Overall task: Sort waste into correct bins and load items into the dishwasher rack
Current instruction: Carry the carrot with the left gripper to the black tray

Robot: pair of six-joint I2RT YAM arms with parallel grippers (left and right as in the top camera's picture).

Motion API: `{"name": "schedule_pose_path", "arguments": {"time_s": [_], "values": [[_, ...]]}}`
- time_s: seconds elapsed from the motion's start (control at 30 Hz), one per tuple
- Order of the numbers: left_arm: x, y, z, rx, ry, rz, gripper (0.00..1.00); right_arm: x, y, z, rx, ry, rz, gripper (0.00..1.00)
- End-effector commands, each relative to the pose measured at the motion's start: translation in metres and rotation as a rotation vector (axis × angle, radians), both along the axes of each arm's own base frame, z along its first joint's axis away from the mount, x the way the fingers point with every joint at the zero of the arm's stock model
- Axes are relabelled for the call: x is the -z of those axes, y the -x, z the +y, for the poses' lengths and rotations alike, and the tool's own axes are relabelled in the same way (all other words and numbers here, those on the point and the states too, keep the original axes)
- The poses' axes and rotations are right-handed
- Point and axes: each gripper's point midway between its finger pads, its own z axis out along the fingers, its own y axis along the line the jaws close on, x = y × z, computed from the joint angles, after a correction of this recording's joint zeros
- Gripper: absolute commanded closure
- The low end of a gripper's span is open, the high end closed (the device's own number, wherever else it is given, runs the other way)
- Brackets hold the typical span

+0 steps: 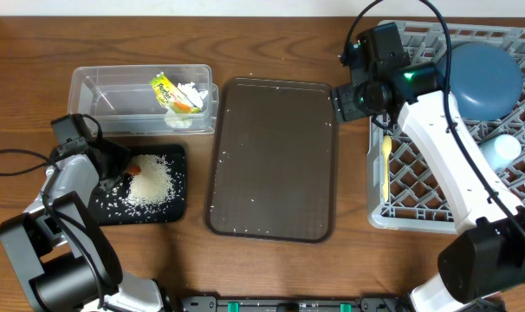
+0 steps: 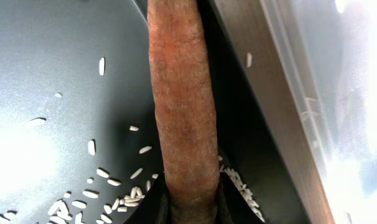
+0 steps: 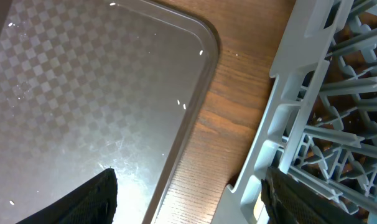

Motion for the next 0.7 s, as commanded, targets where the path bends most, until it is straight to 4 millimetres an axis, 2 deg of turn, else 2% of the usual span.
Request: {"name": "schedule_pose_path", "arguments": {"time_s": [0.0, 0.23, 0.33, 0.57, 0.6, 0.67], "values": [[0.006, -0.004, -0.009, 0.045, 0.032, -0.018, 0.9, -0.01, -0.003, -0.005, 0.0, 0.008, -0.027, 0.27], [-0.004, -0.029, -0.025, 0.13, 0.028, -0.112, 0.85, -0.009, -0.001, -0.006, 0.0, 0.011, -0.019, 0.27], [-0.006, -0.034, -0.028, 0.147, 0.019, -0.127, 0.77, -0.008, 0.001, -0.006, 0.0, 0.013, -0.012, 0.27], [-0.005, -0.031, -0.029, 0.182, 0.008, -0.115, 0.76, -0.008, 0.001, -0.006, 0.0, 0.013, -0.012, 0.26], [-0.004, -0.029, -0.03, 0.193, 0.007, -0.105, 0.73, -0.008, 0.001, -0.006, 0.0, 0.013, -0.012, 0.25], [-0.001, -0.023, -0.032, 0.208, 0.01, -0.083, 0.62, -0.008, 0.001, -0.006, 0.0, 0.013, -0.012, 0.25]]}}
